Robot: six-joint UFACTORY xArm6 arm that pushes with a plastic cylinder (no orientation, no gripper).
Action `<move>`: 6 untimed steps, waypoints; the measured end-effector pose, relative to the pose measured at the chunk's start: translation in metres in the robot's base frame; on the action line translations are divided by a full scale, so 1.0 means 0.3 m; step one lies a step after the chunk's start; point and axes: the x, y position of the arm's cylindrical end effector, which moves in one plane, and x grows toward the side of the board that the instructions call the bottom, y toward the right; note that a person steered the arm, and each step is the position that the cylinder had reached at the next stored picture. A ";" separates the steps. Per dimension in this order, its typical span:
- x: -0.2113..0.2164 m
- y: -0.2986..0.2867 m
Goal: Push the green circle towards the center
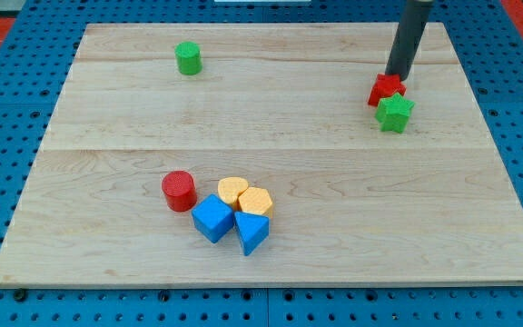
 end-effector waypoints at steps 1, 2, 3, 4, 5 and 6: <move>-0.014 -0.134; -0.224 -0.395; -0.389 -0.720; -0.375 -1.067; -0.223 -1.017; -0.200 -0.697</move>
